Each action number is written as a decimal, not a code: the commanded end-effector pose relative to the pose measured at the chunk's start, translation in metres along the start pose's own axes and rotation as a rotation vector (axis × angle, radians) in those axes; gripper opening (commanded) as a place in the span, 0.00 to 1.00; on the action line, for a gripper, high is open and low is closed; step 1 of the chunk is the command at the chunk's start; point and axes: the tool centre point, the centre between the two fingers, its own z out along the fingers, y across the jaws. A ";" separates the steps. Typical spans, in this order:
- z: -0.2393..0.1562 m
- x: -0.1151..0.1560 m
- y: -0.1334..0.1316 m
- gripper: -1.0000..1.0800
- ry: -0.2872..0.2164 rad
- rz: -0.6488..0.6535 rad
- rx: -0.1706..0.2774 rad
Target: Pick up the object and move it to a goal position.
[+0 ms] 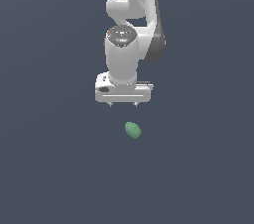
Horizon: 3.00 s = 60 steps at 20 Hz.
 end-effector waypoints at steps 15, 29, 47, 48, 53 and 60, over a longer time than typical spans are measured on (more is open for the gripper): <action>0.001 -0.002 -0.007 0.96 -0.013 -0.048 -0.008; 0.024 0.012 -0.015 0.96 -0.008 -0.238 -0.011; 0.080 0.041 -0.038 0.96 0.013 -0.687 0.002; 0.082 0.042 -0.039 0.96 0.014 -0.700 0.002; 0.087 0.044 -0.041 0.96 0.017 -0.742 0.005; 0.091 0.044 -0.041 0.96 0.017 -0.745 0.005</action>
